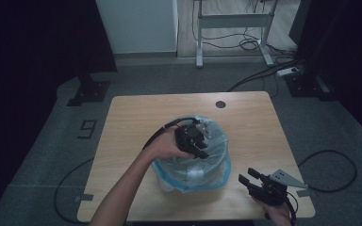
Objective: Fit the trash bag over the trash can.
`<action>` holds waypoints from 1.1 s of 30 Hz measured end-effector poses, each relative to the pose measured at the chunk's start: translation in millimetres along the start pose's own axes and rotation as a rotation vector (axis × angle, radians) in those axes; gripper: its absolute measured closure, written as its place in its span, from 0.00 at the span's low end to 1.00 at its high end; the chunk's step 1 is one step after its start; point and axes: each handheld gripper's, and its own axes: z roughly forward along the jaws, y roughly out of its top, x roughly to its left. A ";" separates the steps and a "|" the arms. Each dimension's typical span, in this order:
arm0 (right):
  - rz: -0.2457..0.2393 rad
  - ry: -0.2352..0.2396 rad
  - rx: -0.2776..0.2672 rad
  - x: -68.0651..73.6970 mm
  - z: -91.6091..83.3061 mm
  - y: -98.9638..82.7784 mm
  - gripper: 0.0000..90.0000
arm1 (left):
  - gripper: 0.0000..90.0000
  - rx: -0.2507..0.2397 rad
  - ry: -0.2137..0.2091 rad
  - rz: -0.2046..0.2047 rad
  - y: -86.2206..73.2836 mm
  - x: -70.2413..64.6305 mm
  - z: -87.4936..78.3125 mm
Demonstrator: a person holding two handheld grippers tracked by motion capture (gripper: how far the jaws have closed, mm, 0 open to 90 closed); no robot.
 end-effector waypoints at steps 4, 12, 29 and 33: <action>-0.002 0.001 0.002 0.5 0.5 -0.1 0.49 | 0.72 0.036 0.009 -0.001 1.6 0.2 4.4; -0.003 0.002 0.002 0.8 0.6 0.0 0.49 | 0.69 0.098 0.025 0.000 3.7 -0.1 11.8; -0.003 -0.002 -0.002 0.4 0.0 0.6 0.49 | 0.41 -0.186 0.152 -0.082 -30.2 1.3 -43.5; -0.005 -0.004 0.001 0.5 0.9 0.4 0.48 | 0.39 -0.268 0.198 -0.121 -49.4 -2.6 -53.8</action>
